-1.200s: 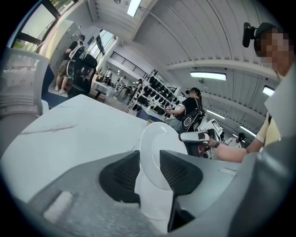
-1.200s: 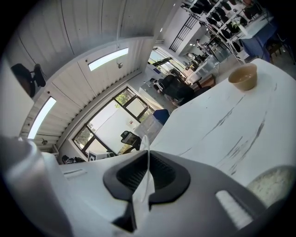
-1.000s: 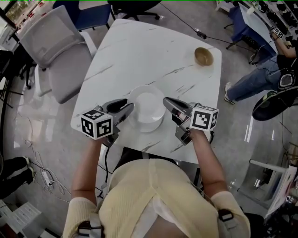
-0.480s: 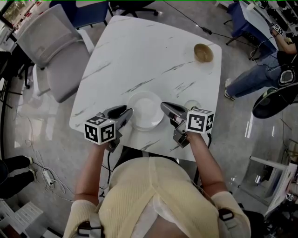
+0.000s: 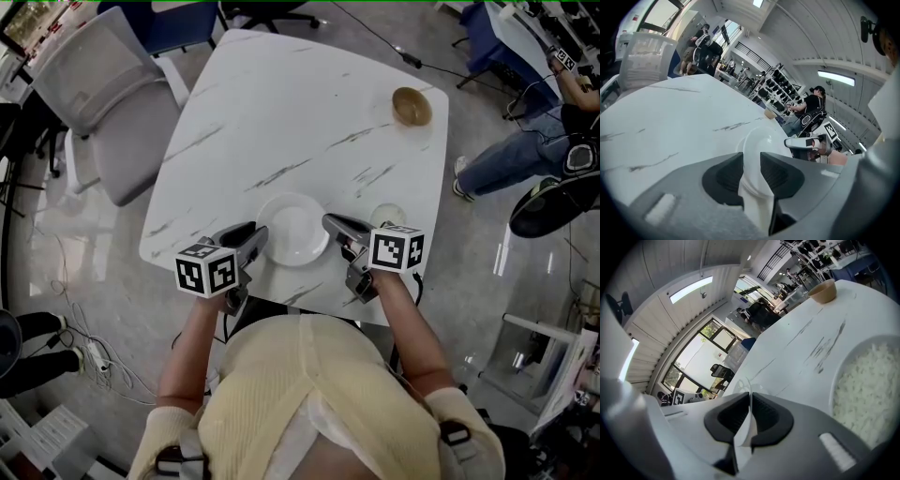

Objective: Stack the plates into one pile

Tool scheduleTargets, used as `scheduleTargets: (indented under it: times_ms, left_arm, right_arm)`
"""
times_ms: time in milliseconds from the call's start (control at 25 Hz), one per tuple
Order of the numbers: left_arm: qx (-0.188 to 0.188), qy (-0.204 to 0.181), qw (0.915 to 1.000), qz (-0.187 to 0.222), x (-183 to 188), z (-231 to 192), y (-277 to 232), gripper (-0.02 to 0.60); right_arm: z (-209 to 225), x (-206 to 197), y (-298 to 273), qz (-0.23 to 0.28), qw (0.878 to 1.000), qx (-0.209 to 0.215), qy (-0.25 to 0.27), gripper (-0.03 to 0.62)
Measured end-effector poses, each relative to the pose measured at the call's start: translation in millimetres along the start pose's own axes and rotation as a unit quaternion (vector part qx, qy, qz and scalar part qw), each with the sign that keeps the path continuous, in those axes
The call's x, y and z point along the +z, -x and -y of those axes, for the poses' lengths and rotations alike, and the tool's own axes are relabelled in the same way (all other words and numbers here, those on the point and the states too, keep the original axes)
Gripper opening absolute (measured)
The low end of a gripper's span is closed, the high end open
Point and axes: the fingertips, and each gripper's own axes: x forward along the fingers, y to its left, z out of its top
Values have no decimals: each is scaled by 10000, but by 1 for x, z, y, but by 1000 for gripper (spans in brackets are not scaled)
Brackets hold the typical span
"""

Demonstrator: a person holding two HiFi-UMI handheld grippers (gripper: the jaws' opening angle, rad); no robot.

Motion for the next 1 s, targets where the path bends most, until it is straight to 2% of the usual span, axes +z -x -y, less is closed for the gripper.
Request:
scheduleTargets:
  times_ms: [280, 520, 720, 880, 1000]
  left_arm:
    - [183, -132, 9995, -215, -1, -4, -5, 120]
    - [200, -43, 9997, -155, -3, -5, -9, 118]
    - [324, -220, 9991, -176, -3, -5, -10, 118]
    - [437, -469, 9977, -233, -4, -4, -11, 118]
    - [519, -666, 9961, -257, -5, -3, -11, 120]
  right_arm:
    - [10, -5, -5, -59, 9992, -386, -20, 31]
    - [16, -7, -6, -88, 9985, -537, -36, 34]
    - [19, -8, -7, -126, 9978, -653, 7, 37]
    - [19, -7, -9, -212, 9954, -882, 308, 44]
    - [18, -11, -10, -359, 9926, -1022, 553, 80]
